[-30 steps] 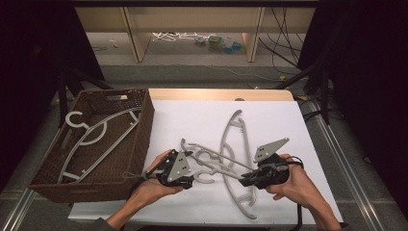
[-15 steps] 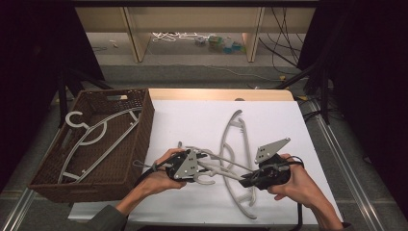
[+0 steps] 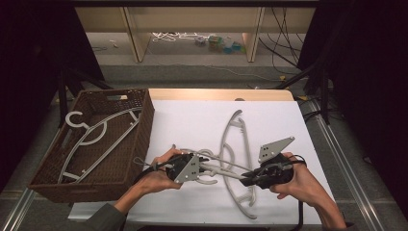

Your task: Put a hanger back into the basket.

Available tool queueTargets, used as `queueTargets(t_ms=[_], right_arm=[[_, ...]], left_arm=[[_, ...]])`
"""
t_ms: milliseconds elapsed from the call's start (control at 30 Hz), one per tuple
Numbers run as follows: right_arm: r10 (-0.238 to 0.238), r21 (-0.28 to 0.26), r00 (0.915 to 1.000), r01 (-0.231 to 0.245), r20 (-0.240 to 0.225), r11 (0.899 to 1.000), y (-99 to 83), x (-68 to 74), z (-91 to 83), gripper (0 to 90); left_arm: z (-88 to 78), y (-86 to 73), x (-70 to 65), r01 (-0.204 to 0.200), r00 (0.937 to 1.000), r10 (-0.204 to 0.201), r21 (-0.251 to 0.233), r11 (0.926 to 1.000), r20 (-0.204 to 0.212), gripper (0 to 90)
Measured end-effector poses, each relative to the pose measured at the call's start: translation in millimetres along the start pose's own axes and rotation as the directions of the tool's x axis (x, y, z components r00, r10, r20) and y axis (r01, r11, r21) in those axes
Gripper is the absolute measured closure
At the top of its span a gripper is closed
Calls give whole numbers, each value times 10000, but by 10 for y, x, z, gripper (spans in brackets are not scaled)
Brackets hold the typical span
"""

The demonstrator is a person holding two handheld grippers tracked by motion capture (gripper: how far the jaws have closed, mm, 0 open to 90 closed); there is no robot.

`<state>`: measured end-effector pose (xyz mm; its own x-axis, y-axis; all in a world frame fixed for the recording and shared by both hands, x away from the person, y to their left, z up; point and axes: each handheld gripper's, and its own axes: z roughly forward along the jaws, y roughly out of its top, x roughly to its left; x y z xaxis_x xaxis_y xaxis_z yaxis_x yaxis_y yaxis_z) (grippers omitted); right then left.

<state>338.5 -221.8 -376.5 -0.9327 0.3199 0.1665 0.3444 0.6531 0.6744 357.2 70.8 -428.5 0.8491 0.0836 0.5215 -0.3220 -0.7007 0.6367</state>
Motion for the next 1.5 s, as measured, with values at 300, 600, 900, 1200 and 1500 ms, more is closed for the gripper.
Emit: queueTargets(t_ms=[300, 600, 900, 1200, 1500], right_arm=[[432, -530, 9935, -378, 1051, 9979, 1, -62, -138, 645], [1032, -1466, 9651, -690, 2405, 9868, 49, -57, -266, 417], [1895, -3070, 9098, -730, 3692, 9489, 50, 17, -384, 279], [2438, -3754, 8916, -915, 3817, 9224, -101, 69, -285, 227], [2379, -3562, 8956, -973, 3760, 9293, -211, 135, -211, 223]], left_arm=[[-125, 210, -34, -285, 9993, 286, -55, 9996, 252, 790], [-205, 280, 67, 1376, 9904, -1383, 718, 9879, 45, 791], [-384, 127, 292, 4158, 9089, -4115, 709, 9067, -681, 791], [-716, 49, 485, 6210, 7824, -6218, -325, 7831, -342, 791], [-972, 22, 626, 7756, 6307, -7713, -1017, 6230, 854, 791]])
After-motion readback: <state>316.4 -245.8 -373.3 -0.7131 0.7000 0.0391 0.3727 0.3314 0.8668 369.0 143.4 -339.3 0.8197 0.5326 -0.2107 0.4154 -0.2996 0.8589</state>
